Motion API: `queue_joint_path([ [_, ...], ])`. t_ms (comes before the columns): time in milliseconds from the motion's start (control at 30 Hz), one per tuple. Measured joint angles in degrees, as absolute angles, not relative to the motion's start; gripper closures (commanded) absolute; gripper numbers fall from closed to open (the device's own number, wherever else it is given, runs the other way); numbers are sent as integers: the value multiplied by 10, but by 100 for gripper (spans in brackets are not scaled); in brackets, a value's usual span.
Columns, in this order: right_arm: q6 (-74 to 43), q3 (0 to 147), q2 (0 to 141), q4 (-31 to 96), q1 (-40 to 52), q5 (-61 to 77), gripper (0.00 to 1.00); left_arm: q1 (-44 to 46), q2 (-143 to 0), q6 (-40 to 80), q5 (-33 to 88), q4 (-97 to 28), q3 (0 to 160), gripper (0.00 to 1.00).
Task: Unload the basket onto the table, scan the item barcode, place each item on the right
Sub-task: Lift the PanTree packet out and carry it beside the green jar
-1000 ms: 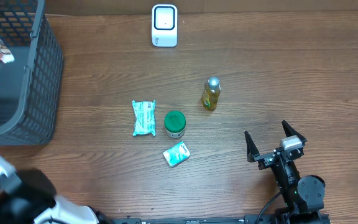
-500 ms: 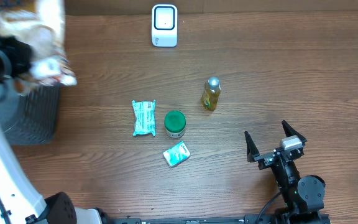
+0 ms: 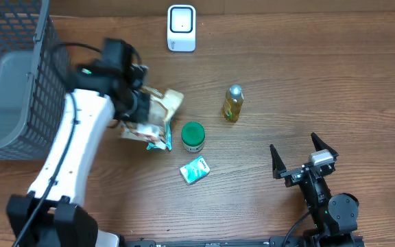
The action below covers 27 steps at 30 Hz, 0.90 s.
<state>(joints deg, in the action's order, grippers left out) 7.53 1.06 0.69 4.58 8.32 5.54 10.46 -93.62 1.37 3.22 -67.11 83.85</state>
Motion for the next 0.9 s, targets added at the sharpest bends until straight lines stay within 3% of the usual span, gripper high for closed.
queue_joint_path([
  [233,75,11,7,46,83,56,0,127,-937,54,1,-559,729,79],
  [267,75,11,7,45,83,55,0,127,-937,57,-1,-549,718,74],
  [367,75,11,7,46,83,56,0,127,-937,67,-8,-535,691,43],
  [400,75,11,7,46,83,55,0,127,-937,69,-7,-534,686,39],
  [900,75,11,7,46,83,55,0,121,-936,77,11,-557,738,24],
])
